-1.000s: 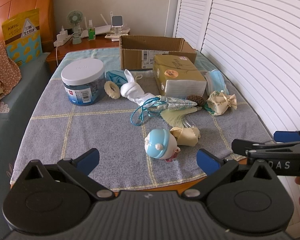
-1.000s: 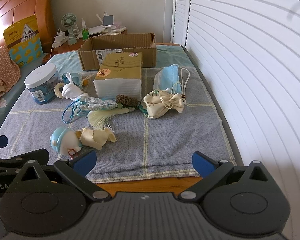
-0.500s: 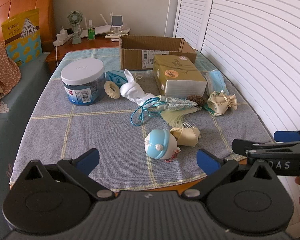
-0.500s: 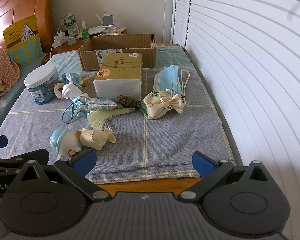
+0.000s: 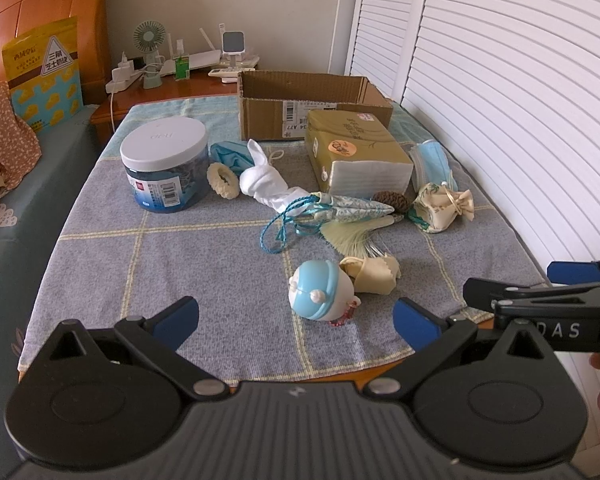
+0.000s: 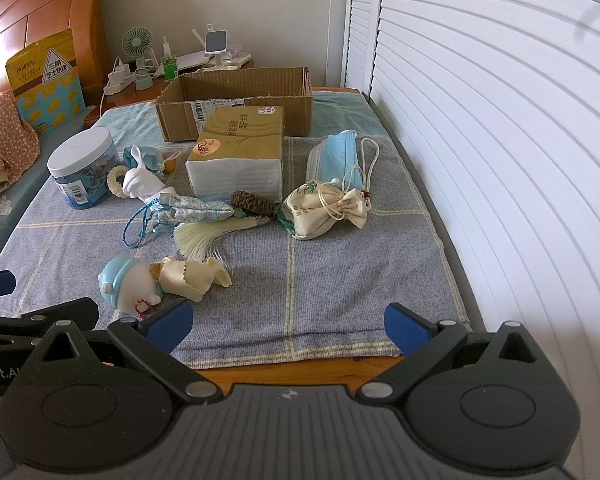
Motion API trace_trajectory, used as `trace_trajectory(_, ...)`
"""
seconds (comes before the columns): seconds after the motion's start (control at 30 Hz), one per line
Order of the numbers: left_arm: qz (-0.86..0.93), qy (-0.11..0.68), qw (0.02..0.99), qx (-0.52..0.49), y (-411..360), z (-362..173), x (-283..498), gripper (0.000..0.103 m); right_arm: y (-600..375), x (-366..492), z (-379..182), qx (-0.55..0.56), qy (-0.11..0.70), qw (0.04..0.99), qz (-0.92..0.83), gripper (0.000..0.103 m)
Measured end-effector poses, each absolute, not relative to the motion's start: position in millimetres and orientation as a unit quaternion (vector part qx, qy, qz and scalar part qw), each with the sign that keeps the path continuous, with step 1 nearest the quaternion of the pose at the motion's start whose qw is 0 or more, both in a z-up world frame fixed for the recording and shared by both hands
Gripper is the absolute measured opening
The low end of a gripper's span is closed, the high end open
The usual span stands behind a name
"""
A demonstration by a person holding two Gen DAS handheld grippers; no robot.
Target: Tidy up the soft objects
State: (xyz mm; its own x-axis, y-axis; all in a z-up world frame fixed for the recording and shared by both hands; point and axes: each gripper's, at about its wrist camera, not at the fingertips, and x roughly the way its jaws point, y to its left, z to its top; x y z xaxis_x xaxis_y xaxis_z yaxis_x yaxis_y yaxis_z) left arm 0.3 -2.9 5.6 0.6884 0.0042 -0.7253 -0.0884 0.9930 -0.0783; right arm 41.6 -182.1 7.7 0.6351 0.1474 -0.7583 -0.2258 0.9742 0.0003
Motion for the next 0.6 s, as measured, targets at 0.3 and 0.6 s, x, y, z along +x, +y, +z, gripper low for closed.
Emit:
trace_trajectory(0.3, 0.016, 0.39, 0.919, -0.048, -3.5, 6.0, 4.4, 0.102, -182.9, 44.1, 8.0, -0.048, 0.414, 0.903, 0.105, 0.103)
trace_trajectory(0.6, -0.011, 0.376, 0.926, -0.029, -0.4, 4.4, 7.8, 0.102, -180.9, 44.5, 7.6, -0.057, 0.405, 0.906, 0.114, 0.103)
